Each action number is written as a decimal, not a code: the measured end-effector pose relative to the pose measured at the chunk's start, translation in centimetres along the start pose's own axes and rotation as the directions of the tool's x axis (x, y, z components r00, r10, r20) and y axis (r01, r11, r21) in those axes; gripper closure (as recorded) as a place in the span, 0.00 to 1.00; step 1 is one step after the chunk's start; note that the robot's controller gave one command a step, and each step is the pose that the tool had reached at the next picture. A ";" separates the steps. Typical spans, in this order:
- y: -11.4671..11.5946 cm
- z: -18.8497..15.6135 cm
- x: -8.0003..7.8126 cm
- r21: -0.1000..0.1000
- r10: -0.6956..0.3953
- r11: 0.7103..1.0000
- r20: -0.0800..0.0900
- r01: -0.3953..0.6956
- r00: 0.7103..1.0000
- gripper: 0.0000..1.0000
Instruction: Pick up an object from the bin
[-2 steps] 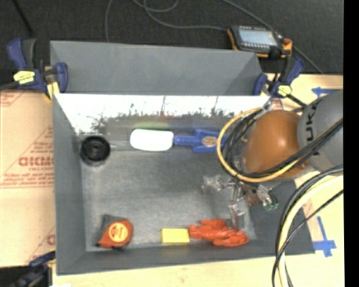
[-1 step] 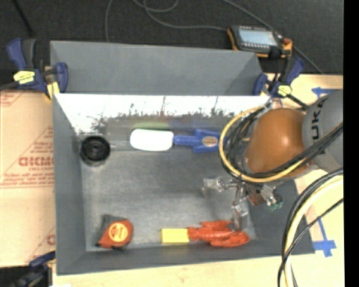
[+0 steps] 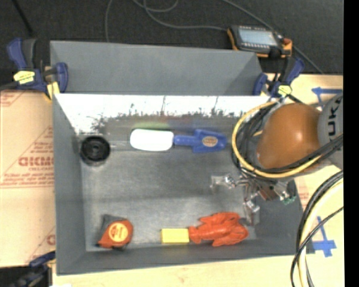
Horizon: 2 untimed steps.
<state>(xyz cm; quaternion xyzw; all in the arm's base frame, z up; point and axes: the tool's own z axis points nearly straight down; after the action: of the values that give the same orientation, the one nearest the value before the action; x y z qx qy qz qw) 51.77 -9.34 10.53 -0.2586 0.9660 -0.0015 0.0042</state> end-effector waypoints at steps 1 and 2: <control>-0.3 1.4 1.9 -0.003 0.254 0.967 -0.006 -0.254 0.967 0.00; -0.4 2.3 3.5 -0.001 0.091 0.996 -0.003 -0.091 0.996 0.00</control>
Offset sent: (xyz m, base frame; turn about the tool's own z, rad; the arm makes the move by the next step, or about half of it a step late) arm -0.0438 -0.0312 -0.0353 -0.1667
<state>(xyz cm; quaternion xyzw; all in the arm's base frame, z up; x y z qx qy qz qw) 49.01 -11.45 8.17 -0.2144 0.9768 -0.0010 0.0026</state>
